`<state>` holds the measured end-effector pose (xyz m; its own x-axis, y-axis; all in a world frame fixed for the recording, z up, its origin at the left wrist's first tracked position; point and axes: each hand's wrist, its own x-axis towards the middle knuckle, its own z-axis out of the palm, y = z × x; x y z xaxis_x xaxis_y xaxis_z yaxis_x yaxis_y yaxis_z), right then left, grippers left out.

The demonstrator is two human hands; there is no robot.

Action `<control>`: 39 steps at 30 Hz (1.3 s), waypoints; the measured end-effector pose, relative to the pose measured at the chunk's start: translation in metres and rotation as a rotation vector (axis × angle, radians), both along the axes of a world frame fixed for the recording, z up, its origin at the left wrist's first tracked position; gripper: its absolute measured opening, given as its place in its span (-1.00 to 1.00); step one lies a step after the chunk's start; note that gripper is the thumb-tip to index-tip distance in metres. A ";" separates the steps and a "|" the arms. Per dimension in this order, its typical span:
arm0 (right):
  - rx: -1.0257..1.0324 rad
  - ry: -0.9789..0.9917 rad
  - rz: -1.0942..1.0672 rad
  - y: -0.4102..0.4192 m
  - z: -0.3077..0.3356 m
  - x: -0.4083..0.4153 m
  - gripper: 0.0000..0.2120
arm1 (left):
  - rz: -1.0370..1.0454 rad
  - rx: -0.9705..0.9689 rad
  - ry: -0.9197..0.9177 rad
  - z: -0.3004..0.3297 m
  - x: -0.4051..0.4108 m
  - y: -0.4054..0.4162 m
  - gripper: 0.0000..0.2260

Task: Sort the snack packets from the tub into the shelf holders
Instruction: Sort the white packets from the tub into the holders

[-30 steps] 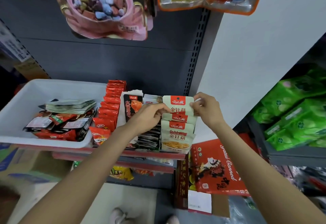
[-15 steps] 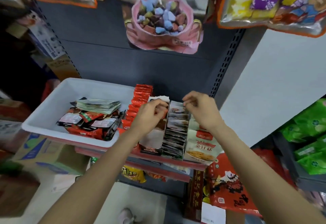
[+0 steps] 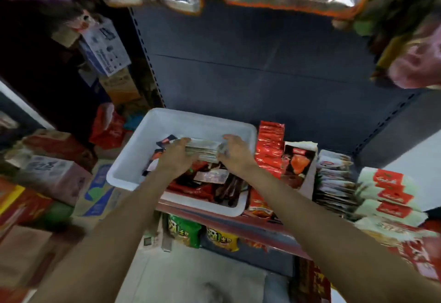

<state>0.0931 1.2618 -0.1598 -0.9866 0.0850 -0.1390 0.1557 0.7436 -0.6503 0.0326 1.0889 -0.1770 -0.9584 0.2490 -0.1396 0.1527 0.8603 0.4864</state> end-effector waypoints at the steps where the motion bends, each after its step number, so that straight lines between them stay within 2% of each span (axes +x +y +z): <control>1: 0.002 -0.049 -0.014 -0.009 -0.006 -0.010 -0.45 | -0.028 -0.047 -0.028 -0.006 -0.009 -0.007 -0.53; 3: 0.040 -0.138 -0.029 -0.021 -0.016 -0.026 -0.36 | -0.097 -0.120 -0.056 -0.015 -0.022 -0.016 -0.46; 8: 0.153 -0.294 0.003 -0.032 -0.035 -0.049 -0.32 | -0.196 -0.209 -0.059 -0.022 -0.033 -0.021 -0.52; 10: 0.296 -0.285 -0.004 -0.035 -0.040 -0.053 -0.45 | -0.179 -0.218 -0.026 -0.023 -0.036 -0.022 -0.56; 12: 0.440 -0.190 -0.009 -0.039 -0.038 -0.054 -0.65 | -0.132 -0.190 -0.010 -0.025 -0.040 -0.024 -0.58; 17: 0.497 -0.054 0.017 -0.040 -0.033 -0.053 -0.77 | 0.010 -0.063 -0.033 -0.028 -0.040 -0.026 -0.52; 20: 0.326 0.000 -0.036 -0.028 -0.025 -0.044 -0.81 | 0.283 0.248 -0.062 -0.023 -0.035 -0.021 -0.25; 22: 0.205 0.090 -0.093 -0.017 -0.017 -0.031 -0.82 | 0.399 0.456 -0.114 -0.014 -0.028 -0.014 -0.18; 26: -0.050 0.239 -0.131 0.005 0.004 0.003 -0.81 | 0.328 0.660 -0.312 0.010 -0.006 0.008 -0.39; 29: -0.383 0.181 -0.199 0.025 0.016 0.024 -0.76 | 0.342 0.862 -0.372 0.024 0.012 0.026 -0.38; 31: -0.507 0.154 -0.222 0.042 0.024 0.039 -0.81 | 0.362 0.991 -0.407 0.032 0.024 0.039 -0.40; 35: -0.634 0.173 -0.255 0.080 0.043 0.070 -0.80 | 0.179 1.036 -0.424 0.048 0.053 0.075 -0.55; 39: -0.703 0.208 -0.385 0.131 0.057 0.101 -0.83 | -0.024 0.979 -0.418 0.065 0.081 0.132 -0.52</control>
